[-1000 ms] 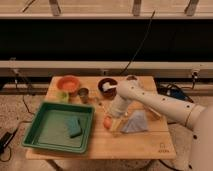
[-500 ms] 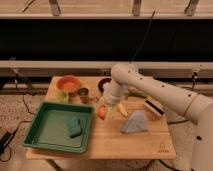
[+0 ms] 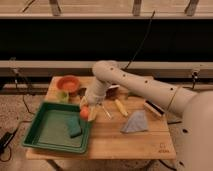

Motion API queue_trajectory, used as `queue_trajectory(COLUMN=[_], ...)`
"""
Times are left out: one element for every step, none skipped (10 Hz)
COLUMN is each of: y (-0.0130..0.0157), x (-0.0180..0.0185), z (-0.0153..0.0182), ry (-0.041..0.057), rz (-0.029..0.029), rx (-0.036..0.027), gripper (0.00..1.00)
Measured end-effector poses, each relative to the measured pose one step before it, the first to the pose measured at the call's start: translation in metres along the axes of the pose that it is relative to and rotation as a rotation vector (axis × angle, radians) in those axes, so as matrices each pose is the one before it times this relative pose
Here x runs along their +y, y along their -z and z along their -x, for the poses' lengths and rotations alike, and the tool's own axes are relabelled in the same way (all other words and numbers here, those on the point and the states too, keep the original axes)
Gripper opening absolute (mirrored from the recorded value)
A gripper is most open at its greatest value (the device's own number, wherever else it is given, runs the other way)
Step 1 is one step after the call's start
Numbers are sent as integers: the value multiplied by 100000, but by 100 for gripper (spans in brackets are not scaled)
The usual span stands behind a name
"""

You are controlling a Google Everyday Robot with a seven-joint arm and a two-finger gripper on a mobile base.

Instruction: Place apple in tray

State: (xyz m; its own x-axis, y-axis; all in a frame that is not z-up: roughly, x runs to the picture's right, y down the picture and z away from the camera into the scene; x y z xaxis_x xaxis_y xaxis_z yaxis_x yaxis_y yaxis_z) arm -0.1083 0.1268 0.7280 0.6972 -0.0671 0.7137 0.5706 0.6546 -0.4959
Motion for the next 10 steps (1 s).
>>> queue_trajectory(y=[-804,-1191,-1544,-1241,-748,-321,-1005,-899,-533,-457], x=[-332,-478,-580,-429,-282,-179,-465,-492,-266,-289], z=[647,664,569,327,120,-46,-319,-404,-246,-675], ry=[1391,1761,1844,1260,1079,527,1224,820,572,262], rz=[-81,151,449,370,291,26,456,399,517,459], rx=[-820,-631,-580,-459,-150,39,312,363,398,911], gripper=[0,0,0,4,13,19,32,43,51,64])
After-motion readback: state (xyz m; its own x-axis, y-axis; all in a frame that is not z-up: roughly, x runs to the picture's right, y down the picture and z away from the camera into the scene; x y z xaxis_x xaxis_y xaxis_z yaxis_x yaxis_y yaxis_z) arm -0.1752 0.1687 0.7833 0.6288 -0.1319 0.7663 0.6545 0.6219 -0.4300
